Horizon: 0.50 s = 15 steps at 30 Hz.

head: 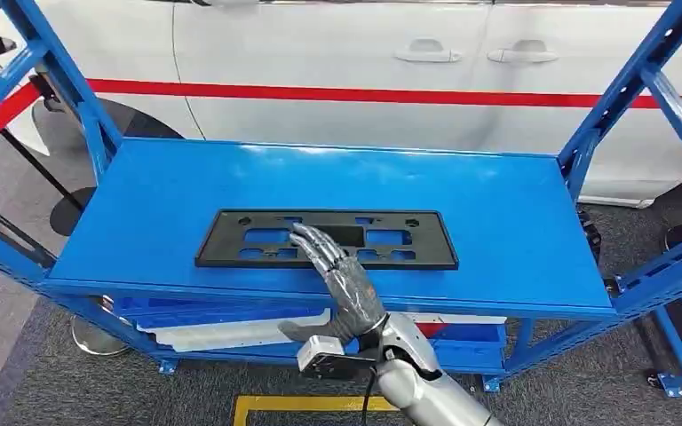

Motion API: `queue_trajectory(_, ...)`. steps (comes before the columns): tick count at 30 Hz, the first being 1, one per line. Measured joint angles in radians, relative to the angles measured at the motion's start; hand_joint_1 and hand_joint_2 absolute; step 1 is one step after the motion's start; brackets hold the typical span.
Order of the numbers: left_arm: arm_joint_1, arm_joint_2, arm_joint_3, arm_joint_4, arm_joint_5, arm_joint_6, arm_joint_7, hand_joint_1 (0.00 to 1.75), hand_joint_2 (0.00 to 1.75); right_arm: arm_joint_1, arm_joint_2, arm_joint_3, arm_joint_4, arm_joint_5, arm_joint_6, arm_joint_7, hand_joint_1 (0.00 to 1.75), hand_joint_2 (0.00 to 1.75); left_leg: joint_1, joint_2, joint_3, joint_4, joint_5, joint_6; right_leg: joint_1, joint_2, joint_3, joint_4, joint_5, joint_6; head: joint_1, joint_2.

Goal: Take the parts from the cabinet and place them on the table.

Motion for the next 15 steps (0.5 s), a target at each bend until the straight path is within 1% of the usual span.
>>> queue_trajectory(1, 0.000, 0.000, 0.000, 0.000, 0.000, 0.000, 0.000, 0.00, 0.00, -0.002, 0.000, 0.004, 0.012, 0.015, -0.009, 0.006, 0.00, 1.75, -0.001, 0.000, 0.001, 0.000, -0.003, 0.004, -0.001, 0.000, -0.052, 0.089, -0.033, 0.003, 0.000, 0.000)
queue_trajectory(2, 0.000, 0.000, 0.000, 0.000, 0.000, 0.000, 0.000, 0.00, 0.00, -0.002, 0.000, 0.008, 0.022, 0.020, -0.010, 0.010, 0.00, 1.75, -0.002, -0.002, 0.003, 0.001, -0.007, 0.004, -0.001, 0.000, -0.096, 0.157, -0.044, 0.004, 0.000, 0.000)
queue_trajectory(3, 0.000, 0.000, 0.000, 0.000, 0.000, 0.000, 0.000, 0.00, 0.00, -0.002, 0.000, 0.012, 0.032, 0.024, -0.011, 0.011, 0.00, 1.75, -0.002, -0.004, 0.007, 0.001, -0.010, 0.004, -0.001, 0.000, -0.113, 0.169, -0.028, 0.005, 0.000, 0.000)
queue_trajectory(4, 0.000, -0.001, 0.000, 0.000, 0.000, 0.000, 0.000, 0.00, 0.00, -0.003, 0.002, 0.015, 0.038, 0.025, -0.012, 0.013, 0.00, 1.75, -0.003, -0.005, 0.012, 0.001, -0.014, 0.003, -0.001, 0.000, -0.106, 0.135, 0.010, 0.003, 0.000, 0.000)
queue_trajectory(5, 0.001, -0.002, 0.000, 0.000, 0.000, 0.000, 0.000, 0.00, 0.00, -0.005, 0.004, 0.016, 0.043, 0.027, -0.013, 0.013, 0.00, 1.75, -0.004, -0.006, 0.019, 0.002, -0.018, 0.001, -0.001, 0.000, -0.079, 0.060, 0.065, -0.001, 0.000, 0.000)
queue_trajectory(6, 0.002, -0.003, 0.000, 0.000, 0.000, 0.000, 0.000, 0.00, 0.00, -0.008, 0.006, 0.018, 0.047, 0.028, -0.013, 0.014, 0.00, 1.75, -0.005, -0.006, 0.026, 0.004, -0.023, 0.000, -0.001, 0.000, -0.042, -0.030, 0.119, -0.008, 0.000, 0.000)
queue_trajectory(7, 0.001, -0.006, 0.000, 0.000, 0.000, 0.000, 0.000, 0.00, 0.00, -0.012, 0.007, 0.018, 0.050, 0.028, -0.014, 0.014, 0.00, 1.75, -0.006, -0.006, 0.031, 0.004, -0.028, -0.002, 0.005, 0.000, -0.010, -0.114, 0.156, -0.018, 0.000, 0.000)
queue_trajectory(8, 0.001, -0.009, 0.000, 0.000, 0.000, 0.000, 0.000, 0.00, 0.00, -0.016, 0.008, 0.020, 0.054, 0.028, -0.014, 0.014, 0.00, 1.75, -0.014, -0.006, 0.028, 0.010, -0.033, -0.008, 0.009, -0.001, -0.001, -0.131, 0.144, -0.024, 0.000, 0.000)
queue_trajectory(9, 0.000, -0.008, 0.000, 0.000, -0.001, 0.000, 0.000, 0.00, 0.00, -0.018, 0.011, 0.020, 0.058, 0.038, -0.020, 0.018, 0.00, 1.75, -0.009, -0.007, 0.026, 0.008, -0.032, -0.013, 0.009, -0.003, -0.002, -0.135, 0.143, -0.024, 0.000, 0.000)
queue_trajectory(10, -0.001, -0.009, 0.000, 0.000, -0.002, 0.000, 0.000, 0.00, 0.00, -0.018, 0.013, 0.021, 0.061, 0.056, -0.031, 0.025, 0.00, 1.75, -0.008, -0.007, 0.026, 0.007, -0.032, -0.017, 0.011, 0.000, -0.002, -0.137, 0.142, -0.026, 0.000, 0.000)
queue_trajectory(11, -0.001, -0.009, 0.000, 0.000, -0.005, 0.000, 0.000, 0.00, 0.00, -0.019, 0.014, 0.021, 0.064, 0.077, -0.044, 0.035, 0.00, 1.75, -0.007, -0.005, 0.029, 0.003, -0.032, -0.023, 0.013, 0.001, -0.001, -0.138, 0.142, -0.031, 0.000, 0.000)
queue_trajectory(12, -0.001, -0.009, 0.000, 0.000, -0.006, 0.000, 0.000, 0.00, 0.00, -0.021, 0.016, 0.021, 0.067, 0.099, -0.056, 0.046, 0.00, 1.75, -0.012, -0.005, 0.033, 0.002, -0.034, -0.029, 0.004, 0.003, 0.003, -0.148, 0.146, -0.037, 0.000, 0.000)
queue_trajectory(13, -0.001, -0.009, 0.000, 0.000, -0.008, 0.000, -0.002, 0.00, 0.00, -0.026, 0.023, 0.022, 0.077, 0.152, -0.083, 0.069, 0.00, 1.75, -0.008, -0.004, 0.028, 0.017, -0.046, -0.034, 0.000, -0.002, 0.012, -0.157, 0.150, -0.041, 0.000, 0.000)
queue_trajectory(14, -0.001, -0.010, 0.000, 0.000, -0.013, -0.001, -0.003, 0.00, 0.00, -0.036, 0.032, 0.024, 0.094, 0.203, -0.113, 0.091, 0.00, 1.75, -0.007, -0.002, 0.012, 0.056, -0.074, -0.040, -0.002, -0.002, 0.015, -0.160, 0.150, -0.045, 0.000, 0.000)
queue_trajectory(15, -0.001, -0.011, 0.000, 0.000, -0.018, -0.002, -0.005, 0.00, 0.00, -0.051, 0.042, 0.029, 0.119, 0.272, -0.148, 0.121, 0.00, 1.75, -0.003, -0.002, -0.023, 0.130, -0.115, -0.043, -0.002, -0.003, 0.015, -0.160, 0.149, -0.048, 0.000, 0.000)
